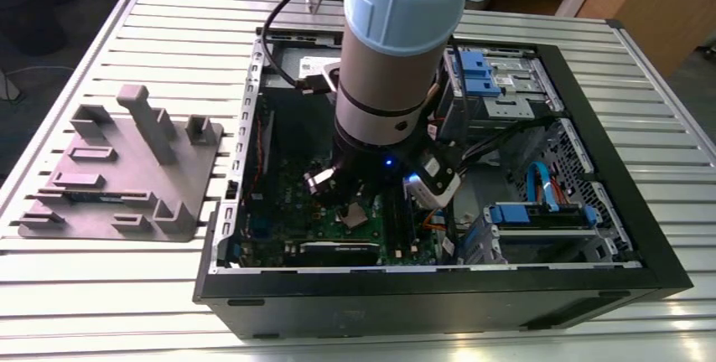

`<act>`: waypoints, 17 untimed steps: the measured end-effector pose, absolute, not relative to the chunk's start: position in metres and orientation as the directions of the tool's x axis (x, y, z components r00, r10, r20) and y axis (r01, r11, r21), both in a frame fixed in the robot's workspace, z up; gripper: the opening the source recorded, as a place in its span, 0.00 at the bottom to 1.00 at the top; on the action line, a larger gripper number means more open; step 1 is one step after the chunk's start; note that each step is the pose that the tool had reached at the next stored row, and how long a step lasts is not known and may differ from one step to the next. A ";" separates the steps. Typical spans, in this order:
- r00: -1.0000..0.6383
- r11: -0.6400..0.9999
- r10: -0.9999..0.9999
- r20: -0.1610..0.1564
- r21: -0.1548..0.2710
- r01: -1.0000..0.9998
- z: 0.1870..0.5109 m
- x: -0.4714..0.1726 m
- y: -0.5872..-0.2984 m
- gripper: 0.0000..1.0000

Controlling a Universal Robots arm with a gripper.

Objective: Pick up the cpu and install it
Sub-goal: 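Place the cpu into insertion slot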

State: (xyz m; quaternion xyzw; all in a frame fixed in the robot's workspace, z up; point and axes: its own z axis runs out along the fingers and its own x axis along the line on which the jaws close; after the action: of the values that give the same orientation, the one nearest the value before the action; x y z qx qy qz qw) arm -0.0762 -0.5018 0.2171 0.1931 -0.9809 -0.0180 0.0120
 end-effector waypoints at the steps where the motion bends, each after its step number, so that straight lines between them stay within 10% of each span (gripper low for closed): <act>1: -0.925 0.925 -0.379 0.016 0.040 -0.378 0.216 -0.076 -0.502 0.43; 17: -0.925 0.925 -0.379 0.017 0.040 -0.378 0.211 -0.076 -0.502 0.43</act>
State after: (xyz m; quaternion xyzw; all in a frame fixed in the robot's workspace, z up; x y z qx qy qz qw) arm -0.0762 -0.5018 0.2107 0.1931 -0.9809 -0.0181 0.0120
